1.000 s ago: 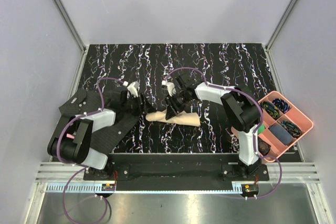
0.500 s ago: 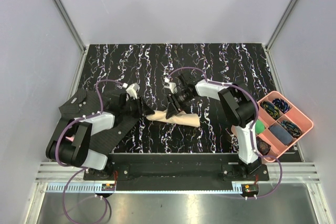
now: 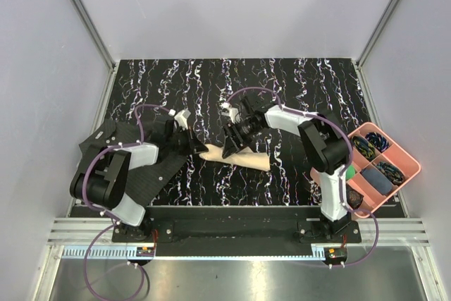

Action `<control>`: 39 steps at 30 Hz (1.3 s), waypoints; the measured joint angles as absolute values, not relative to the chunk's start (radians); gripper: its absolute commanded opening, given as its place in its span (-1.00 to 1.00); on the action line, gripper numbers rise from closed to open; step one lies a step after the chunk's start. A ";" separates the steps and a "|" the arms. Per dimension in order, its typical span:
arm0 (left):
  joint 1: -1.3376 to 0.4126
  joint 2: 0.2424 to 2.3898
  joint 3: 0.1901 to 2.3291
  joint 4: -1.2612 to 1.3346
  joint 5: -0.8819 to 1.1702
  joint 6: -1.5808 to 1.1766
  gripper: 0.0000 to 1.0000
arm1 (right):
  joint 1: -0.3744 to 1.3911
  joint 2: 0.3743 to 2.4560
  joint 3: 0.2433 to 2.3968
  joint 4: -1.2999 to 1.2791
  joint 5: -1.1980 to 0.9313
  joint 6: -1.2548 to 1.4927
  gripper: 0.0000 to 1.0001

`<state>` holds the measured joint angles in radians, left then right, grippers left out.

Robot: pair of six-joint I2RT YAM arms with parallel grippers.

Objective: Fold the napkin, place the utensils inside, and roll it up
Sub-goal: Roll the napkin with the utensil

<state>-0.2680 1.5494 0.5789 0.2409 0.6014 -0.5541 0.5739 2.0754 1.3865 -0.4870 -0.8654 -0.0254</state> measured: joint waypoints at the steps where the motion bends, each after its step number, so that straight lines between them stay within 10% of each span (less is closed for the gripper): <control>1: -0.269 1.554 0.588 0.230 0.601 -0.552 -1.00 | 0.574 2.055 1.378 -0.488 -0.836 -0.028 0.44; 14: -0.266 1.634 0.698 0.114 0.603 -0.539 -1.00 | 0.813 1.660 1.096 -0.315 -0.206 -0.136 0.47; 35: -0.257 1.668 0.741 0.077 0.626 -0.528 -1.00 | 0.902 1.803 1.067 -0.165 0.052 -0.294 0.43; 39: -0.255 1.671 0.749 0.071 0.629 -0.524 -0.65 | 0.901 1.832 1.087 -0.155 0.073 -0.302 0.31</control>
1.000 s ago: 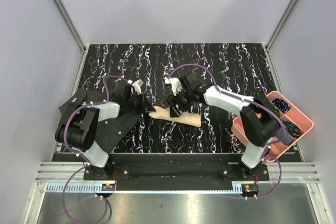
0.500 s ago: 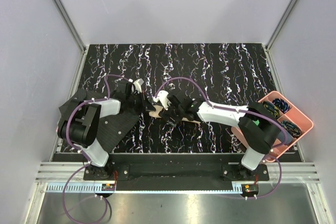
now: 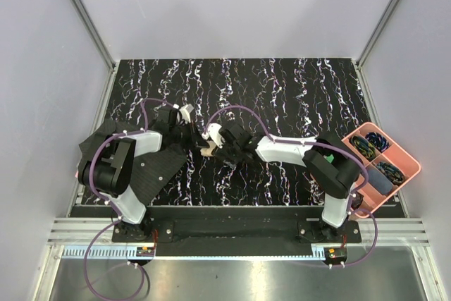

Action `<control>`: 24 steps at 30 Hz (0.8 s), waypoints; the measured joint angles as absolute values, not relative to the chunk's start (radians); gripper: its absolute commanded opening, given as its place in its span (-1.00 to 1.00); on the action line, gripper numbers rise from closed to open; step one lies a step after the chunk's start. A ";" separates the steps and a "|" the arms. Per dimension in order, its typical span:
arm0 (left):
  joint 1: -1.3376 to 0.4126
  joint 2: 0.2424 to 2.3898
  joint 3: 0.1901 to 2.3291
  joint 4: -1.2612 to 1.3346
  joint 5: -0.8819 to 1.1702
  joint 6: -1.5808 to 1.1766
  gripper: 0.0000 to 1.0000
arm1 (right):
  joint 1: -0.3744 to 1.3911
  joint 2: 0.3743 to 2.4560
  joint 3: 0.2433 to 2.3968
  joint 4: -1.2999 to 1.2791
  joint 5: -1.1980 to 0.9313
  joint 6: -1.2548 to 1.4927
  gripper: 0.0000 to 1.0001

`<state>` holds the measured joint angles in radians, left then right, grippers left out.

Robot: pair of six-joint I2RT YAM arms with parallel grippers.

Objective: Fold the napkin, place the utensils inside, and roll it up
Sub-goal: Roll the napkin with the utensil

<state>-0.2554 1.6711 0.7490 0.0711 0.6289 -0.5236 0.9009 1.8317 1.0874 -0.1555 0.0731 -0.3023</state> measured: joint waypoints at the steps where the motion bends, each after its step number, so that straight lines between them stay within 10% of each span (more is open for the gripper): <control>1: -0.255 1.671 0.752 0.068 0.628 -0.522 -0.50 | 0.900 1.838 1.092 -0.154 0.078 -0.303 0.25; 8: -0.253 1.665 0.786 0.046 0.600 -0.510 0.24 | 0.857 1.889 1.155 -0.186 0.061 -0.300 -0.18; 24: -0.237 1.492 0.662 0.117 0.543 -0.495 0.30 | 0.725 1.959 1.317 -0.436 -0.347 -0.238 -0.29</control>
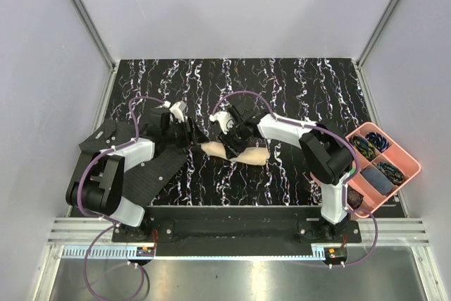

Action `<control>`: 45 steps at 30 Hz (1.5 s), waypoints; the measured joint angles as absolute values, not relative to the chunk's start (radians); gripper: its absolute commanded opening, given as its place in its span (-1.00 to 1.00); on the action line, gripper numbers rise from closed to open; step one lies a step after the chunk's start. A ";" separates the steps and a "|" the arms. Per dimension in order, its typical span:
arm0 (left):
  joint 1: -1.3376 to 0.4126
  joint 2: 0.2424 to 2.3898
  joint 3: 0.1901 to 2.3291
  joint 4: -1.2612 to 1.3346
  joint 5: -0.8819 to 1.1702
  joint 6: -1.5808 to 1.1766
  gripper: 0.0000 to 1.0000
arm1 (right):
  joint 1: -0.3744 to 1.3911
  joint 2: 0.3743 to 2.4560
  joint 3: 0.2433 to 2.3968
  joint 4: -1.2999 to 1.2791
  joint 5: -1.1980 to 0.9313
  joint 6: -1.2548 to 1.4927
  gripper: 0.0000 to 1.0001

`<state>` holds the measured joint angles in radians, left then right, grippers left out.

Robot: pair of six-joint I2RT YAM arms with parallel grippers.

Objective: Fold the napkin, place the utensils inside, and roll it up
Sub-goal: Roll the napkin with the utensil

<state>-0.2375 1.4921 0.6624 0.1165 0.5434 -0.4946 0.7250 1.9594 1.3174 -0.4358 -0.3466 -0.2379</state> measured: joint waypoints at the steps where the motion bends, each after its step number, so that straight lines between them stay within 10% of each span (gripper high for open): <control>1: -0.237 1.492 0.657 0.128 0.546 -0.495 0.26 | 0.721 1.964 1.323 -0.452 -0.373 -0.233 -0.29; 25: -0.249 1.596 0.580 0.367 0.687 -0.577 -0.47 | 0.616 2.103 1.434 -0.574 -0.737 -0.184 -0.25; 33: -0.249 1.639 0.593 0.377 0.696 -0.584 -1.00 | 0.600 2.112 1.444 -0.594 -0.794 -0.162 0.31; 45: -0.251 1.686 0.708 0.225 0.677 -0.581 -1.00 | 0.620 1.915 1.377 -0.517 -0.442 -0.118 0.51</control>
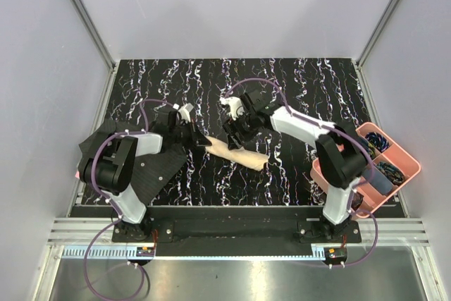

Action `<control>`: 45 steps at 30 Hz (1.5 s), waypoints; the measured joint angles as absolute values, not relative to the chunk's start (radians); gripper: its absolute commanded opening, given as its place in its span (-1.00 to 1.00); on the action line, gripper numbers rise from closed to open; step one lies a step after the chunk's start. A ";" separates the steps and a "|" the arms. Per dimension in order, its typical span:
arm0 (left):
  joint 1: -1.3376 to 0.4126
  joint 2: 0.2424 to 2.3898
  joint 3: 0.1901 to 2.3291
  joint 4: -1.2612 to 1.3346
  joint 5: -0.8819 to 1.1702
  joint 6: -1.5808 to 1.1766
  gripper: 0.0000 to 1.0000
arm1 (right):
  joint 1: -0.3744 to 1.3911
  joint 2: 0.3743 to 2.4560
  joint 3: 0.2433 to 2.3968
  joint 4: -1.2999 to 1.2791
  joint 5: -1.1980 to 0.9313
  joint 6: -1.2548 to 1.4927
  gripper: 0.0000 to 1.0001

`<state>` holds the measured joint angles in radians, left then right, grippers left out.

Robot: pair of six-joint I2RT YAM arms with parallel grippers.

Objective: Fold the napkin, place the utensils inside, and roll it up
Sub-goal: Roll the napkin with the utensil

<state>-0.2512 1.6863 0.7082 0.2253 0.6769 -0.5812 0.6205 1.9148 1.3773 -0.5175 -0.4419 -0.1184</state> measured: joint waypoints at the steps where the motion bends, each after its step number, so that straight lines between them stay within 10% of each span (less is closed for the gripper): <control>1: -0.251 1.692 0.718 0.212 0.677 -0.580 -1.00 | 0.632 1.879 1.352 -0.497 -0.414 -0.122 0.53; 24: -0.245 1.798 0.871 0.054 0.698 -0.581 -0.97 | 0.875 1.858 1.198 -0.263 -0.053 -0.303 0.55; 35: -0.243 1.802 0.871 0.053 0.700 -0.564 0.12 | 0.840 1.972 1.293 -0.295 -0.028 -0.249 0.34; 45: -0.243 1.691 0.846 0.059 0.663 -0.538 0.39 | 0.663 1.991 1.310 -0.346 -0.378 -0.177 -0.03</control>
